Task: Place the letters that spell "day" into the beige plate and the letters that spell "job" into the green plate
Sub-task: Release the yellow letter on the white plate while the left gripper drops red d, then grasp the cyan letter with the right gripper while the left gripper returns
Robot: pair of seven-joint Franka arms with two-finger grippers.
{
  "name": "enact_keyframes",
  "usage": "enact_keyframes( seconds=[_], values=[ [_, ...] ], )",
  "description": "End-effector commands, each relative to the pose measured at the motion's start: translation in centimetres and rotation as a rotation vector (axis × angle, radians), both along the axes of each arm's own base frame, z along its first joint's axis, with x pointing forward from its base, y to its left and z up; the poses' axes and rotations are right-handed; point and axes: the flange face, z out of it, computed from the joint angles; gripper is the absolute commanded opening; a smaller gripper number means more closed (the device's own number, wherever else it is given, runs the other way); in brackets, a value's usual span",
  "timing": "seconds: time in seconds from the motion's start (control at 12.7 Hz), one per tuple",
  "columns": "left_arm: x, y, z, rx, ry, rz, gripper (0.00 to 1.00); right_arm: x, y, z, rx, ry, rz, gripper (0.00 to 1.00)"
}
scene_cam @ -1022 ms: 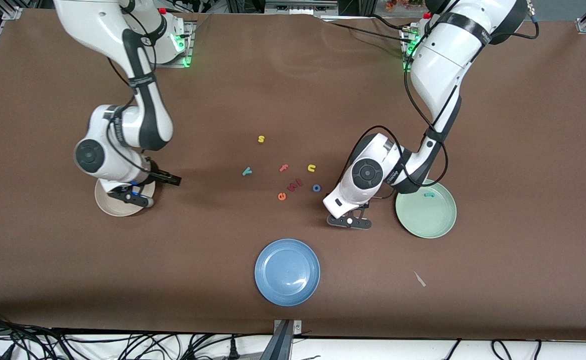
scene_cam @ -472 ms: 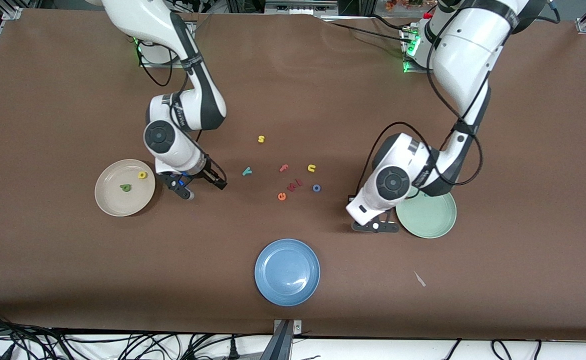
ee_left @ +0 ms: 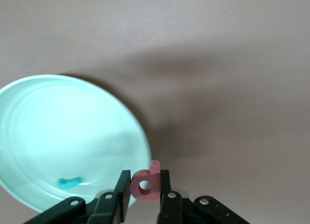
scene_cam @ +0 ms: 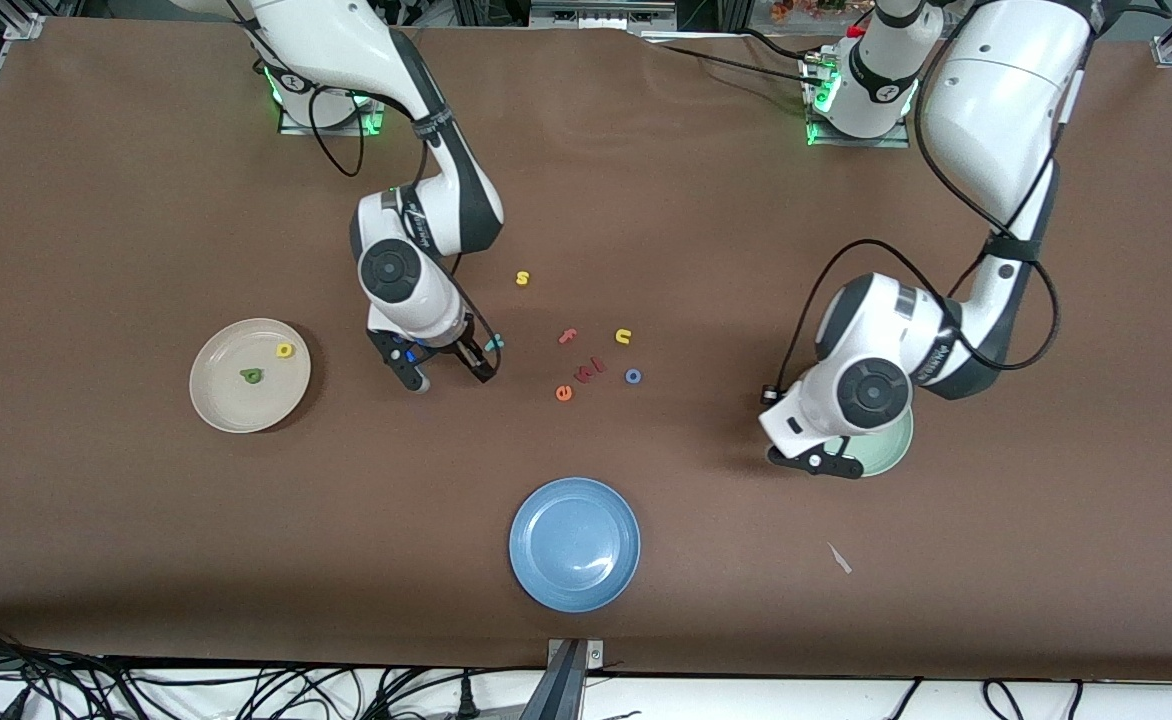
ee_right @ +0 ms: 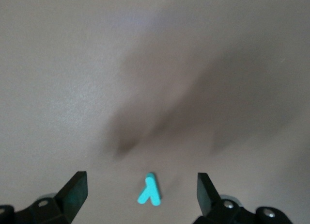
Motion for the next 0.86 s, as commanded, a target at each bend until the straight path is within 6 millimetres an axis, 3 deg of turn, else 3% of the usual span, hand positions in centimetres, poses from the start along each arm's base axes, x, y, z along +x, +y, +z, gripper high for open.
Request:
enact_keyframes(
  seconds=[0.0,0.24,0.31,0.63,0.79],
  values=[
    [-0.6,4.2,-1.4,-0.030,0.064,-0.119,0.00,0.2,1.5,-1.6,-0.004,-0.001,-0.027,1.00],
    [-0.3,7.6,-2.9,-0.086,0.093,-0.230,0.00,-0.6,2.6,-2.4,-0.012,-0.010,-0.035,1.00],
    [-0.1,7.7,-3.0,-0.098,0.083,-0.260,0.00,-1.1,3.1,-3.0,-0.019,-0.011,-0.024,1.00],
    [0.1,6.2,-4.6,-0.115,0.047,-0.297,0.00,-1.7,3.8,-3.6,-0.018,-0.023,-0.021,0.95],
    [0.0,4.8,-5.3,-0.135,0.030,-0.313,0.00,-1.5,3.6,-3.6,-0.017,-0.028,-0.010,0.80]
  ],
)
